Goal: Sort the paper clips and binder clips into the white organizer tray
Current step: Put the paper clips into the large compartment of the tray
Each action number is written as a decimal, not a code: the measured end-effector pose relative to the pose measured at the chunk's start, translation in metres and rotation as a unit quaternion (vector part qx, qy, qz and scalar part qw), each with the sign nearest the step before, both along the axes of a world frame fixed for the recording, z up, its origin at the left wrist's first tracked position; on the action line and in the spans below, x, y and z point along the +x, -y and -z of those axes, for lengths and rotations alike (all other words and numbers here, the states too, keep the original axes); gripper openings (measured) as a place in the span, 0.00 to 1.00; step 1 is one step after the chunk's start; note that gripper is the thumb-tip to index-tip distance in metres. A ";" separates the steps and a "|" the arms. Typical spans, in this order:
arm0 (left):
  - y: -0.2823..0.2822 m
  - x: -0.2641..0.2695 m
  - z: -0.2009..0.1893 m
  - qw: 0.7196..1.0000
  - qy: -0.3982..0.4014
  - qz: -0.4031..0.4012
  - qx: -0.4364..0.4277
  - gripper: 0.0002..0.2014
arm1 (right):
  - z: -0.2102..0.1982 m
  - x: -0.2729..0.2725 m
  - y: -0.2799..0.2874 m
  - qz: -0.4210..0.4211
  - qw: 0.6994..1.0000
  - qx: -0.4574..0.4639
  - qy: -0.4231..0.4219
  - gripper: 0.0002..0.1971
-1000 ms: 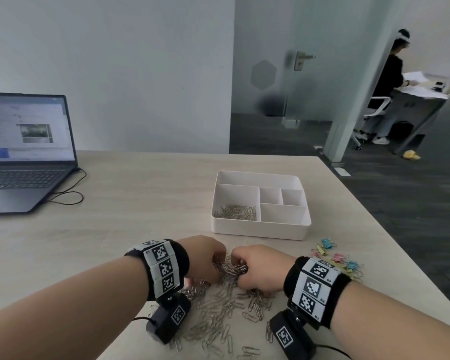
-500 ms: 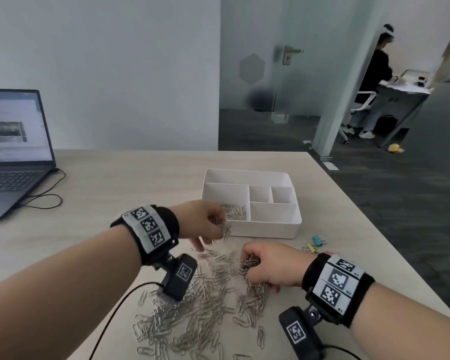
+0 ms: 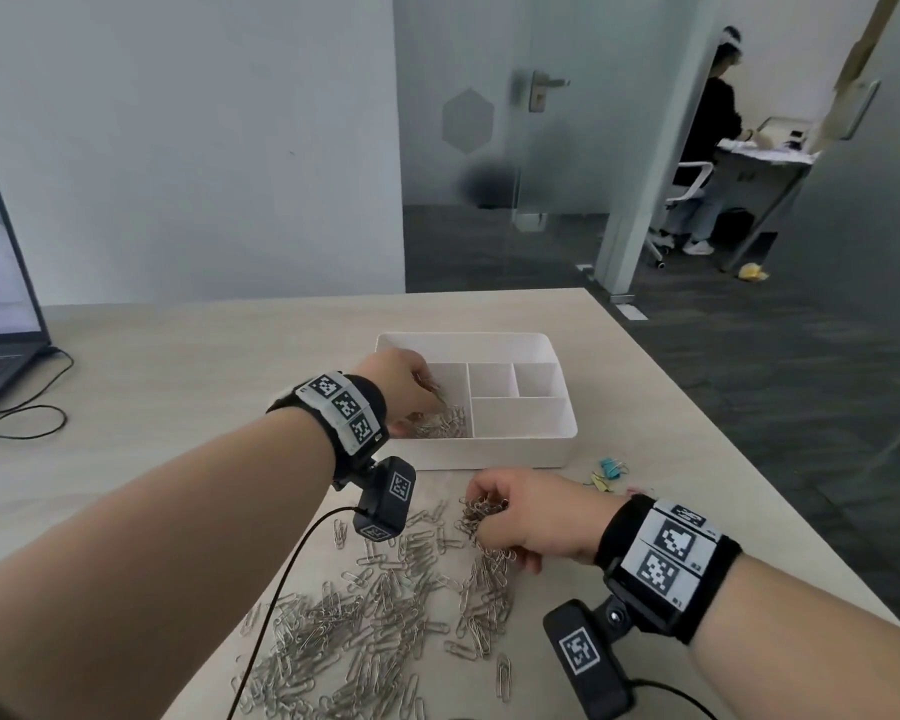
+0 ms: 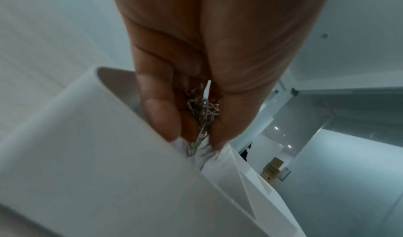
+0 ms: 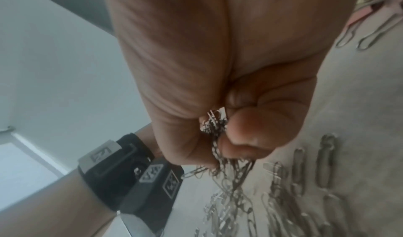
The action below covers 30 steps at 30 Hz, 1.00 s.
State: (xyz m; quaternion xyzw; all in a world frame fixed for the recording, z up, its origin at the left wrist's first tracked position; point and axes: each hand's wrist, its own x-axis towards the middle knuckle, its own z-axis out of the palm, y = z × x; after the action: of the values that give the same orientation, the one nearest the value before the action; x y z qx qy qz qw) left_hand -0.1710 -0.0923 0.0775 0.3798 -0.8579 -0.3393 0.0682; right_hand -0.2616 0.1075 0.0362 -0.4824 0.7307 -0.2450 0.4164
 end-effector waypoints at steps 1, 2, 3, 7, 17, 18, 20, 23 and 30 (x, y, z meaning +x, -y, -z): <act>-0.002 0.001 0.001 1.000 0.006 0.004 -0.008 0.08 | -0.001 -0.001 0.002 0.002 1.000 -0.004 0.011 0.11; -0.002 0.003 0.003 1.000 0.005 0.006 -0.014 0.09 | -0.001 -0.002 0.004 0.007 1.000 -0.009 0.023 0.11; -0.003 0.006 0.004 1.000 -0.004 0.006 -0.017 0.10 | -0.003 -0.003 0.006 0.015 0.999 -0.016 0.037 0.11; -0.008 0.029 0.009 0.996 -0.050 0.014 -0.072 0.11 | -0.017 -0.008 0.022 0.051 0.993 -0.055 0.089 0.12; -0.010 0.101 0.013 0.994 -0.072 -0.030 -0.071 0.05 | -0.060 -0.019 0.101 0.177 0.963 -0.156 0.133 0.08; -0.009 0.107 0.015 0.996 -0.055 -0.030 -0.065 0.05 | -0.058 -0.018 0.108 0.182 0.965 -0.159 0.106 0.06; -0.008 0.116 0.019 0.998 -0.014 -0.025 -0.051 0.06 | -0.051 -0.014 0.117 0.178 0.972 -0.153 0.027 0.07; -0.011 0.126 0.022 0.998 0.034 -0.014 -0.049 0.08 | -0.037 -0.005 0.126 0.144 0.978 -0.111 -0.100 0.13; -0.021 0.134 0.026 0.991 0.103 0.038 -0.080 0.12 | -0.033 0.005 0.115 0.061 0.965 -0.087 -0.239 0.15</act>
State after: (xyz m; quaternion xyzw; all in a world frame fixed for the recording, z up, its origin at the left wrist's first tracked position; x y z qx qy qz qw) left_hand -0.0370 -0.0711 0.0519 0.3736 -0.8983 -0.2313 -0.0035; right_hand -0.2569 -0.0078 0.0690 -0.5160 0.8128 -0.2097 0.1707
